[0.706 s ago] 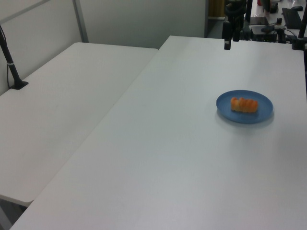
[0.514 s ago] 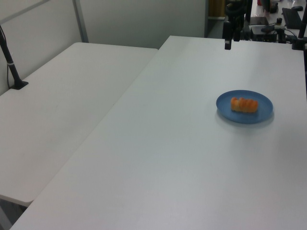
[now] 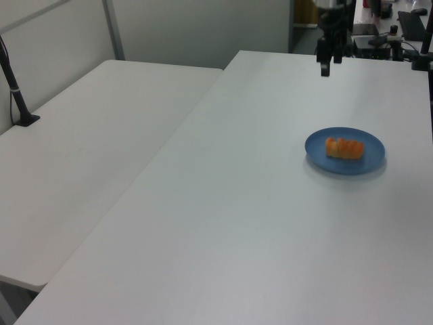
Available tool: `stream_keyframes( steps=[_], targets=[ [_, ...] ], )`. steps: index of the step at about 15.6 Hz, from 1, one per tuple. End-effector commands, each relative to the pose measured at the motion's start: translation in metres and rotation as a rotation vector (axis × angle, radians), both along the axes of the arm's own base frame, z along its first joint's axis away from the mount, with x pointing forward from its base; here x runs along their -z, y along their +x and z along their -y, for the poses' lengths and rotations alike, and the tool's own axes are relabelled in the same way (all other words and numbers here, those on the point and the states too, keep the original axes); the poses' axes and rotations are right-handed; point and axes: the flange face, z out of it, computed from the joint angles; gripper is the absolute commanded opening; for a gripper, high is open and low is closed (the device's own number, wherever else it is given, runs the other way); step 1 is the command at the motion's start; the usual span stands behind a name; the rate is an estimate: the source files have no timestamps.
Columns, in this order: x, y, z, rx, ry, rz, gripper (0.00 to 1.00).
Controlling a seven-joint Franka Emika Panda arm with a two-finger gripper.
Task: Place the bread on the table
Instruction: 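Move the open gripper down over the orange bread roll on the plate, then close the gripper on the orange bread roll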
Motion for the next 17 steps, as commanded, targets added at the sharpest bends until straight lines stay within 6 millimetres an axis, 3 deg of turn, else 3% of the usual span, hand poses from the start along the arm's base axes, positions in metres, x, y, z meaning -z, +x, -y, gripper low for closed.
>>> stream_keyframes(
  steps=[1,4,9,13,17],
  targets=[
    [0.063,-0.012,-0.003,-0.057,-0.053,-0.033,1.00],
    [0.123,-0.029,-0.005,-0.101,-0.096,-0.065,1.00],
    [0.186,-0.049,-0.027,-0.194,-0.108,-0.082,0.99],
    [0.205,-0.048,-0.038,-0.211,-0.107,-0.096,0.89],
    [0.213,-0.046,-0.045,-0.237,-0.120,-0.093,0.67]
  ],
)
